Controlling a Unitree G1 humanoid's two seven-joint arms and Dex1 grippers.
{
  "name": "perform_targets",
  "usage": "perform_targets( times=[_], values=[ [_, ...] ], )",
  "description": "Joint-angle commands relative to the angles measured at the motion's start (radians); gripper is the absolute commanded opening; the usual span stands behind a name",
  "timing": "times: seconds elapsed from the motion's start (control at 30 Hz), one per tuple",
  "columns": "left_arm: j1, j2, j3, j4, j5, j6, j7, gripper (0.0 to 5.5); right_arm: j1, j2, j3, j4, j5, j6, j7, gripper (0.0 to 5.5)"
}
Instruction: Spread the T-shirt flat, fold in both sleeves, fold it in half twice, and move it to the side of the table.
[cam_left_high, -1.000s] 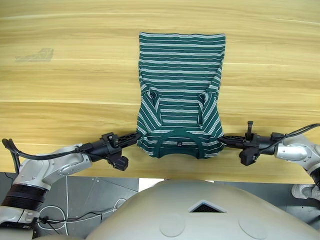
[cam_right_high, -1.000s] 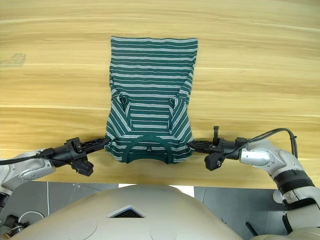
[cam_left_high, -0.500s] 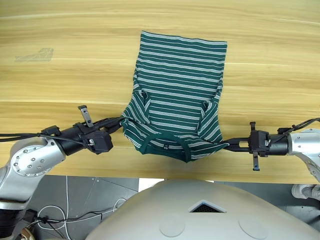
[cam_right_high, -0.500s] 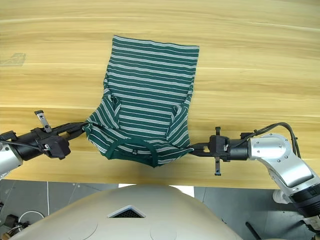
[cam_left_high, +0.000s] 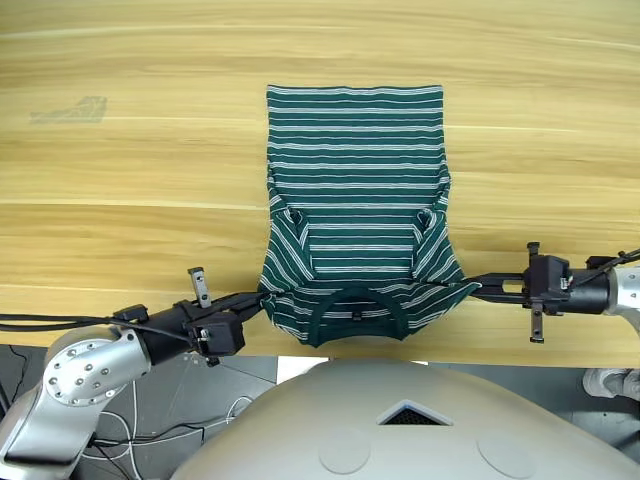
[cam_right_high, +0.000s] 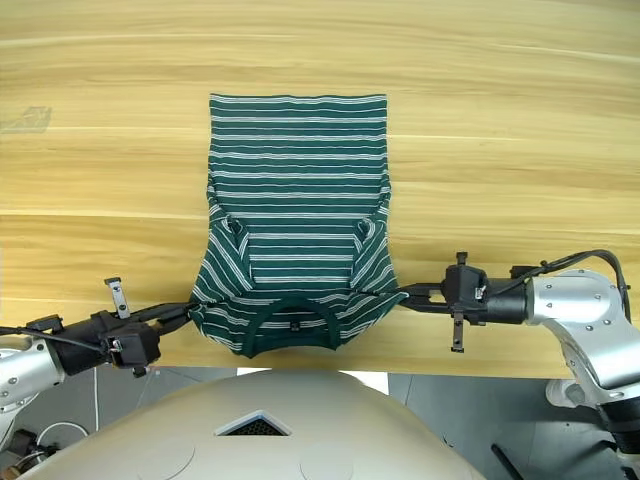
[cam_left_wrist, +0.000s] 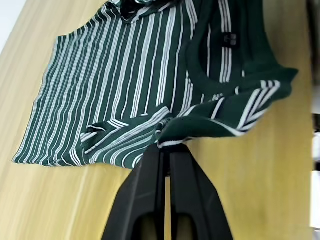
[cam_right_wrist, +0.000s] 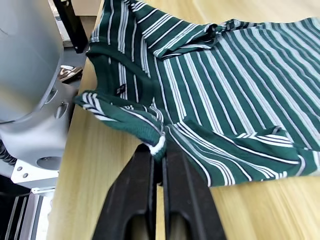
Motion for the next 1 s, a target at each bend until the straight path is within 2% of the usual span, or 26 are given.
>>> perform_targets(
  times=[0.03,0.2,0.33,0.4,0.47,0.57,0.67,0.83,1.0],
  values=[
    [0.097,-0.03,0.059,-0.079,0.017,-0.011,-0.042,0.0,0.078,0.012,-0.075,-0.072,0.002,0.021,0.009,0.01],
    [0.098,-0.051,0.131,-0.093,-0.046,0.01,-0.093,0.0,0.082,0.06,-0.086,-0.038,-0.038,0.006,0.036,0.01],
    [-0.005,-0.044,0.185,-0.053,-0.065,0.025,-0.104,0.0,0.019,0.085,-0.091,-0.015,-0.061,0.014,0.047,0.01],
    [-0.1,-0.028,0.176,-0.011,-0.078,0.038,-0.113,0.0,-0.045,0.109,-0.076,0.012,-0.089,0.016,0.033,0.01],
    [-0.252,-0.024,0.127,0.054,-0.08,0.046,-0.106,0.0,-0.172,0.153,-0.041,0.085,-0.143,0.009,0.021,0.01],
    [-0.563,-0.064,-0.01,0.221,-0.059,0.083,-0.083,0.0,-0.427,0.265,0.017,0.303,-0.229,-0.043,0.017,0.01],
    [-0.792,-0.114,-0.128,0.389,0.011,0.087,-0.067,0.0,-0.605,0.352,0.048,0.477,-0.292,-0.101,0.011,0.01],
    [-1.066,-0.203,-0.245,0.669,0.1,0.05,-0.023,0.0,-0.832,0.475,0.066,0.743,-0.385,-0.175,-0.053,0.01],
    [-1.242,-0.252,-0.284,0.97,0.202,-0.006,0.096,0.0,-1.022,0.573,0.062,1.03,-0.476,-0.263,-0.167,0.01]
  ],
)
